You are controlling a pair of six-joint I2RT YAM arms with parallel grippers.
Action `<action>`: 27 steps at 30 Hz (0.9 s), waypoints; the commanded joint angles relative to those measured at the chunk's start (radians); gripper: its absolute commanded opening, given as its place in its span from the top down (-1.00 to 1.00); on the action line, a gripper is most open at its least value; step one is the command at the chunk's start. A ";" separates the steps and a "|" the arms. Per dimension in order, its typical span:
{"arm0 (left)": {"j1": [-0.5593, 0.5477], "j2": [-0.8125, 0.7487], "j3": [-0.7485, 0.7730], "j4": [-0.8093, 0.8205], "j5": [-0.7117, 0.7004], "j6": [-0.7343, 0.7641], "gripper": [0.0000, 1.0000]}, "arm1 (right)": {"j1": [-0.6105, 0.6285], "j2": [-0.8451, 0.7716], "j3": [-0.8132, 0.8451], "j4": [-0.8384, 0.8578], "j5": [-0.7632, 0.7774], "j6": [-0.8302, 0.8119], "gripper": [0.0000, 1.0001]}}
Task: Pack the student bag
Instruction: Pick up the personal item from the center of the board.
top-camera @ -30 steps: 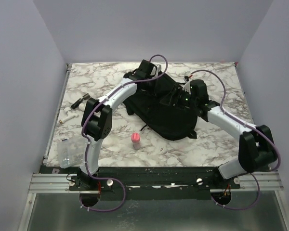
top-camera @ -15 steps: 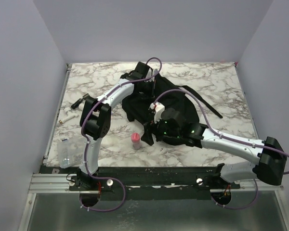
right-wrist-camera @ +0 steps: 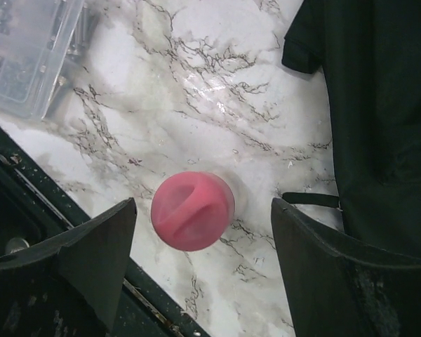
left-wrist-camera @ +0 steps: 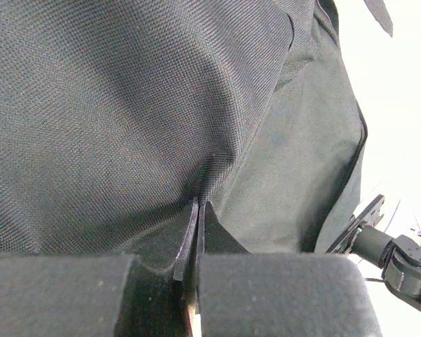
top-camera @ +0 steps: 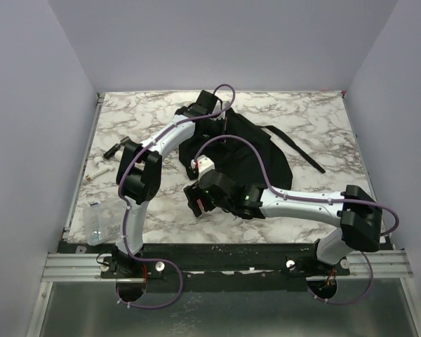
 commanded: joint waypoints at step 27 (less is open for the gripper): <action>-0.002 0.008 0.017 -0.049 0.023 -0.012 1.00 | 0.037 0.084 0.011 -0.013 0.129 0.072 0.95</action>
